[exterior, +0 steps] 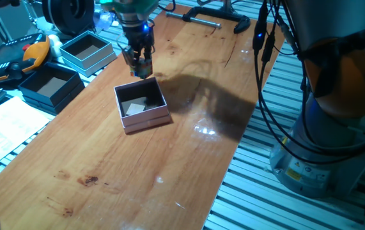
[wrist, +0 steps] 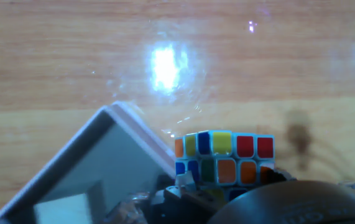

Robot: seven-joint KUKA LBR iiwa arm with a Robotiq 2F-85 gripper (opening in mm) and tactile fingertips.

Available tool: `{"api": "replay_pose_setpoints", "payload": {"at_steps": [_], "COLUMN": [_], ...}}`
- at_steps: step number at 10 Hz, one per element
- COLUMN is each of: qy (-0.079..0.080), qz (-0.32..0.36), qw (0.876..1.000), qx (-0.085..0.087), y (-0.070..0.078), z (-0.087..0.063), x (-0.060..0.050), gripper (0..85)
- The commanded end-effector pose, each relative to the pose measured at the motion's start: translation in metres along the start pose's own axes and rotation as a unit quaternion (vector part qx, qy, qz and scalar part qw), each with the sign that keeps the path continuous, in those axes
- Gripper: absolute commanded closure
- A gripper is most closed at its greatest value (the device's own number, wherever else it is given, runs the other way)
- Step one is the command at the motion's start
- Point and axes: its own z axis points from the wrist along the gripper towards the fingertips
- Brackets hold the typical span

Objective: Take everything out of the gift box

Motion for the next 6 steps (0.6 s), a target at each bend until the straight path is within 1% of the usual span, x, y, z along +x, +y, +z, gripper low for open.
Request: {"api": "replay_pose_setpoints", "payload": {"at_steps": [1, 2, 3, 4, 5, 6], "qy": [-0.001, -0.002, 0.000, 0.002, 0.001, 0.004], "qz": [-0.001, 0.003, 0.006, 0.018, 0.020, 0.022], "qw": [1.000, 1.000, 1.000, 1.000, 1.000, 1.000], "qx": [-0.001, -0.001, 0.005, 0.003, 0.011, 0.005], "y": [-0.0047, -0.0046, -0.0042, -0.0016, 0.0010, 0.0016], "z": [0.0036, 0.0059, 0.0061, 0.0070, 0.0077, 0.0067], "x": [-0.0014, -0.0009, -0.0009, -0.0009, -0.0015, -0.0014], "gripper": [38.0, 35.0, 26.0, 14.7, 8.0, 5.0]}}
